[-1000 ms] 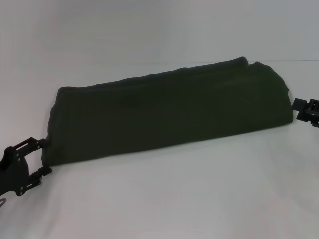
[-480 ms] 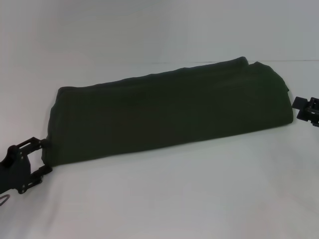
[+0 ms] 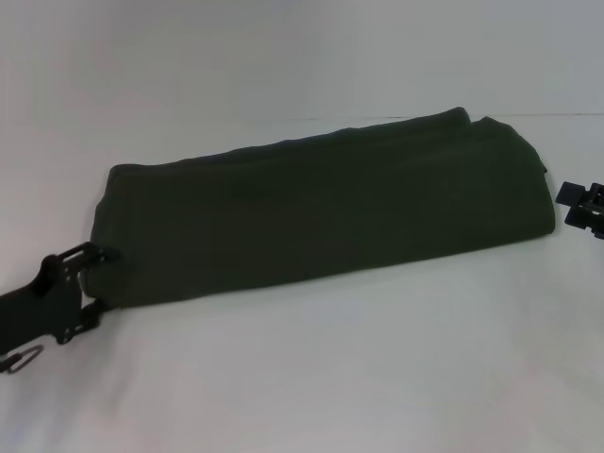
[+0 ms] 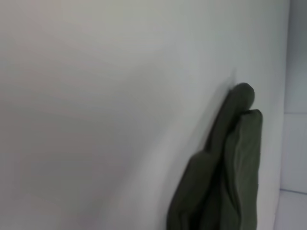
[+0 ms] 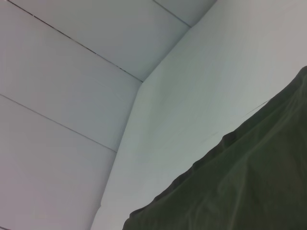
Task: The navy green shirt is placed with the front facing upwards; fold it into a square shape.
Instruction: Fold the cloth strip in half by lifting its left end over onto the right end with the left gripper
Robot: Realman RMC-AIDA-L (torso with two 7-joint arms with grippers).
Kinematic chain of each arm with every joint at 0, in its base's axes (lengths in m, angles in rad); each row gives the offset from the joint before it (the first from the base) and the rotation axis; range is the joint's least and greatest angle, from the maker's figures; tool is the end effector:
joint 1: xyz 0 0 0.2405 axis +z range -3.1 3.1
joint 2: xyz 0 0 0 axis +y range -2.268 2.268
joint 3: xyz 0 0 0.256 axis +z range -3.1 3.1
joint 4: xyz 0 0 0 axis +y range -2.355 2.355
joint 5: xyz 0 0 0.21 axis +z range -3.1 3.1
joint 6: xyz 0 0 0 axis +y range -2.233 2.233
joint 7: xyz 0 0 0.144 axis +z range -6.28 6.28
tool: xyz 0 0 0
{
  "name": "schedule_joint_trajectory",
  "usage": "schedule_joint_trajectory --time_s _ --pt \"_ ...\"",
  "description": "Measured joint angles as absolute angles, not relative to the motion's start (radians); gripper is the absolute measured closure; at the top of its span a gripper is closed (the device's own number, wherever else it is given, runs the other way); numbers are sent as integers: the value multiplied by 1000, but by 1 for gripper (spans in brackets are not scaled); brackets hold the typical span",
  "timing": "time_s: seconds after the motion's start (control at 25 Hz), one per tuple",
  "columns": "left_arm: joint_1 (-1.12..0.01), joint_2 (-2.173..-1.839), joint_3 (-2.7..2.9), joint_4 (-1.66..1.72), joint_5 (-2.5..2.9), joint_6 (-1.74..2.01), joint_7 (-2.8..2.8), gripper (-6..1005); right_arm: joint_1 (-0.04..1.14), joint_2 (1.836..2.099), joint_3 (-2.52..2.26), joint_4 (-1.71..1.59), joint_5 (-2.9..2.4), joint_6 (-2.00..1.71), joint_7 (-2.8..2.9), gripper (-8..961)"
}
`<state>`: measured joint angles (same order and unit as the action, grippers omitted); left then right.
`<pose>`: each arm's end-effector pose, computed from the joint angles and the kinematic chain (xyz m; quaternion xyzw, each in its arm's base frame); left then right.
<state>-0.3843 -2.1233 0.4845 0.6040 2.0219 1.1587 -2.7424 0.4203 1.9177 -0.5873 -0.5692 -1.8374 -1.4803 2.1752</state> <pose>-0.3621 0.3124 0.0051 -0.3982 -0.8301 -0.3622 0.1453 0.3306 0.3275 0.0798 -0.6979 0.6064 0.3511 0.1482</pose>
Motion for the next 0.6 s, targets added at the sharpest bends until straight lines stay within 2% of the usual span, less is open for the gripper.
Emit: schedule_joint_trajectory --time_s 0.6 --pt "-380 -2132 471 573 1964 1224 -2635 248 415 1922 -571 -569 -1842 -1479 2168 269"
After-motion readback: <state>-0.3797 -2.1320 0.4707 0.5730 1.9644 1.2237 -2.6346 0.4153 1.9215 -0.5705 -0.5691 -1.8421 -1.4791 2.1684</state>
